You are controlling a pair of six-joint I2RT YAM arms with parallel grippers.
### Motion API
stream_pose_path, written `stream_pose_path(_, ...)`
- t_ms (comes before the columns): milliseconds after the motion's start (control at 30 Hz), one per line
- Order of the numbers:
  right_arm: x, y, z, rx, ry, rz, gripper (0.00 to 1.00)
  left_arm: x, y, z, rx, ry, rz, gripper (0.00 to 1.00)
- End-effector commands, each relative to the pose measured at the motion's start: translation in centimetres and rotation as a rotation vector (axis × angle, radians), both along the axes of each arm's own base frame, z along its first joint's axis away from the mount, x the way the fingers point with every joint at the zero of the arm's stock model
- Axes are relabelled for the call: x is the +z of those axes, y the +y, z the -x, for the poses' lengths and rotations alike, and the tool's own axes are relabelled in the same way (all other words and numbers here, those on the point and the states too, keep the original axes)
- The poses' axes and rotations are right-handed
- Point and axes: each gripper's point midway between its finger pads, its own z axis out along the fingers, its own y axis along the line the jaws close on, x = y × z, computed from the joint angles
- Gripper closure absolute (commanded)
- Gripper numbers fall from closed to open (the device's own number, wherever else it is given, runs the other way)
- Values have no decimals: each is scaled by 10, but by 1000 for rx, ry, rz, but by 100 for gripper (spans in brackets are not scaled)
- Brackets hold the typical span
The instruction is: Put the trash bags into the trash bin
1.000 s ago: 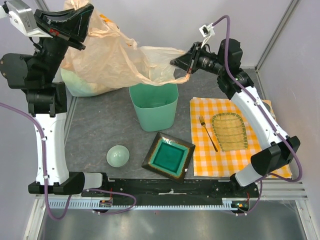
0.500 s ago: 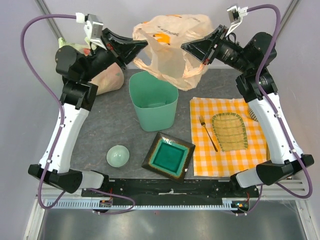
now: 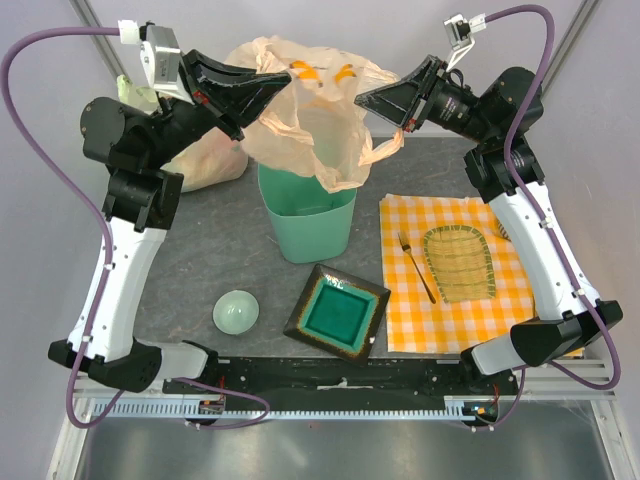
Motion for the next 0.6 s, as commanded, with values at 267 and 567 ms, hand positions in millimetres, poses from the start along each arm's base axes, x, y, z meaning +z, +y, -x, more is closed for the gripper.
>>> stream_pose_path(267,-51,-1,-20,20,236,-16,100,1,5,-18,82,67,20,98)
stream_pose_path(567,-86,-57,-60,-271,281,58,100,-30,-26,-75,71,183,18,98)
